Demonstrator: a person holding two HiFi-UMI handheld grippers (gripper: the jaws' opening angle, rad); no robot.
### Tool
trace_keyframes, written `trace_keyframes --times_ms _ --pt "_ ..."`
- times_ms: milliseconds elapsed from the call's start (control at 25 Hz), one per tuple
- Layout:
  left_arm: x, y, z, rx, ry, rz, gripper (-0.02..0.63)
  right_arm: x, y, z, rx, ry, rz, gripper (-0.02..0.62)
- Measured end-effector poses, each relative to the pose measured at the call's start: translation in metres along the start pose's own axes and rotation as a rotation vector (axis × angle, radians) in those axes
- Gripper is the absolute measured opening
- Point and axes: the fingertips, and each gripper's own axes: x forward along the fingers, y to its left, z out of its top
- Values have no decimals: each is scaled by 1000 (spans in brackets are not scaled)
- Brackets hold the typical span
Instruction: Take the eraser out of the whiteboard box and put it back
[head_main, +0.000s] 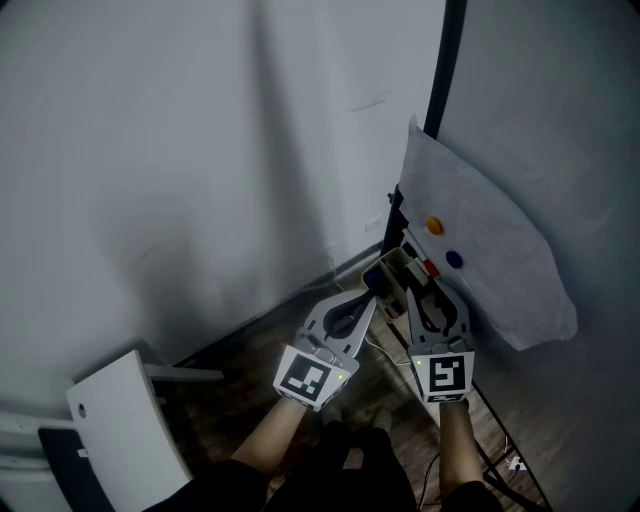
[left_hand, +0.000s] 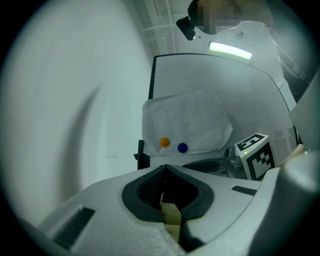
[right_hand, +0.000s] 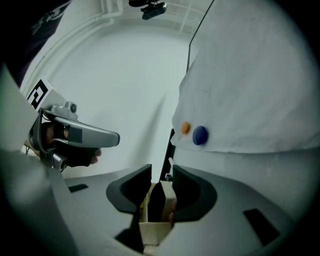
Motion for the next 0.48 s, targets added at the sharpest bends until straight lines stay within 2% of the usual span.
trace_keyframes --times_ms 480 --pt "2 -11 48 50 -75 1 5 -22 0 61 -94 -140 1 20"
